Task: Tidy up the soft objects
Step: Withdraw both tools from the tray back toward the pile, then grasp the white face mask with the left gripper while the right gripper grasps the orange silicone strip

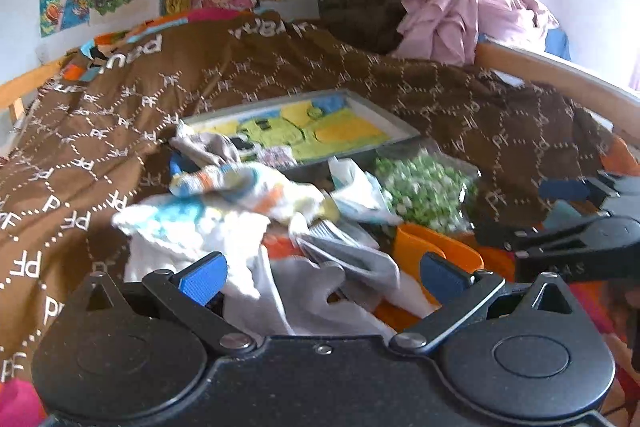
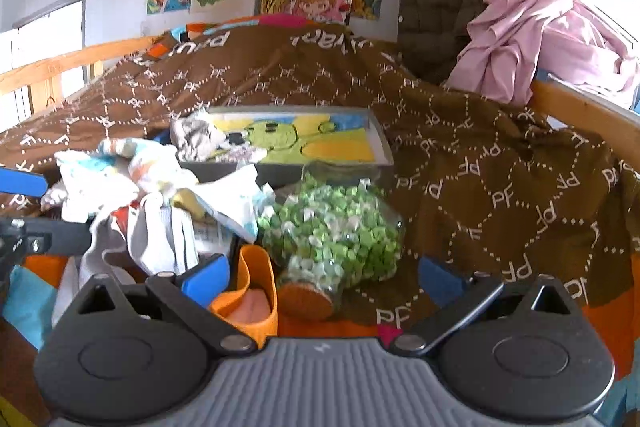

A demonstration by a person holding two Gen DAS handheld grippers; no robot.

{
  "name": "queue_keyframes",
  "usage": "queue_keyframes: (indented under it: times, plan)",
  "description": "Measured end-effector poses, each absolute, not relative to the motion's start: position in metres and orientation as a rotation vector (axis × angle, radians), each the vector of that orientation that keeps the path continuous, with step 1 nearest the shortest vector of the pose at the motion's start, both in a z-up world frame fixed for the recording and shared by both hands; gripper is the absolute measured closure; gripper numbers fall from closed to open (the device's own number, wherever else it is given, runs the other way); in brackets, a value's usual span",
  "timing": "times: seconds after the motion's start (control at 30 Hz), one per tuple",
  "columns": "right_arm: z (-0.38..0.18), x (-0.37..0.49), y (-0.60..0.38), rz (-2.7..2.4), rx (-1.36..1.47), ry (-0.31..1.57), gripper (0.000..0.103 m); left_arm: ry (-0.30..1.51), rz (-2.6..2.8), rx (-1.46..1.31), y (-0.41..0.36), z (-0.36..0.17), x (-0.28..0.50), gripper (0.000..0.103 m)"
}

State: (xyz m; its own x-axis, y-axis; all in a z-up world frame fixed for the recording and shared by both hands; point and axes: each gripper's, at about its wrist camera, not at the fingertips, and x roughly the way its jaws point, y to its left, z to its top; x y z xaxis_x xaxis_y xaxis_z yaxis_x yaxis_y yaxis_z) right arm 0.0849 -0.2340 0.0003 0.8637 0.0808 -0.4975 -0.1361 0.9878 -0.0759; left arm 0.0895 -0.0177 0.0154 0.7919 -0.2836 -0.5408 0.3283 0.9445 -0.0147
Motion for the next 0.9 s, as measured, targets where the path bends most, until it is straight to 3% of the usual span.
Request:
queue_keyframes:
  times: [0.9]
  plan:
    - [-0.015,0.097,-0.243,0.162,-0.092,0.68,0.0,0.698,-0.361,0.052,-0.038,0.006,0.102,0.002]
